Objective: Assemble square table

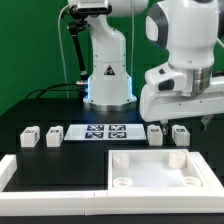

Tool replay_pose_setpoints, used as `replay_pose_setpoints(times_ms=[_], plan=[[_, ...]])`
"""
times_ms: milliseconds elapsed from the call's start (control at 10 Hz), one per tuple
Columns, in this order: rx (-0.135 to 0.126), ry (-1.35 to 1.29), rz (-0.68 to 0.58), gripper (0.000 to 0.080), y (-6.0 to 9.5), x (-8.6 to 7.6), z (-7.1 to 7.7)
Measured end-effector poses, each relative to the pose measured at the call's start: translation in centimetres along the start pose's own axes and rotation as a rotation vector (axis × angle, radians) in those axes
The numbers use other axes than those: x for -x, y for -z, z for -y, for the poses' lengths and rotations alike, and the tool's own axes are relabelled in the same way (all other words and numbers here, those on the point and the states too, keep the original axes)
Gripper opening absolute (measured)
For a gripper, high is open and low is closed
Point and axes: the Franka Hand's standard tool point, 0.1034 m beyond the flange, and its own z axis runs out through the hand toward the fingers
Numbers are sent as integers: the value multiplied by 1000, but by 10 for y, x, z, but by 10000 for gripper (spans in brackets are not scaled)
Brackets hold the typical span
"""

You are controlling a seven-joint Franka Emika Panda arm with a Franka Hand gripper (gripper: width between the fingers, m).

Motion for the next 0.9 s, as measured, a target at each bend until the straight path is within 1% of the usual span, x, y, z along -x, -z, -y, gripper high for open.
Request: replay_pose_setpoints(times_ms=[100, 200, 300, 500, 600, 700, 800, 900], plan=[[-10, -13, 52, 649, 0, -13, -1], [-6, -13, 120, 649, -2, -7, -2], [-5, -13, 175, 649, -2, -6, -2], [-4, -14, 339, 649, -5, -3, -2], [0, -44, 411, 649, -7, 0, 1], [13, -53, 539, 649, -9, 7, 3], [7, -45, 586, 649, -11, 1, 3], [3, -47, 569, 649, -13, -4, 3]])
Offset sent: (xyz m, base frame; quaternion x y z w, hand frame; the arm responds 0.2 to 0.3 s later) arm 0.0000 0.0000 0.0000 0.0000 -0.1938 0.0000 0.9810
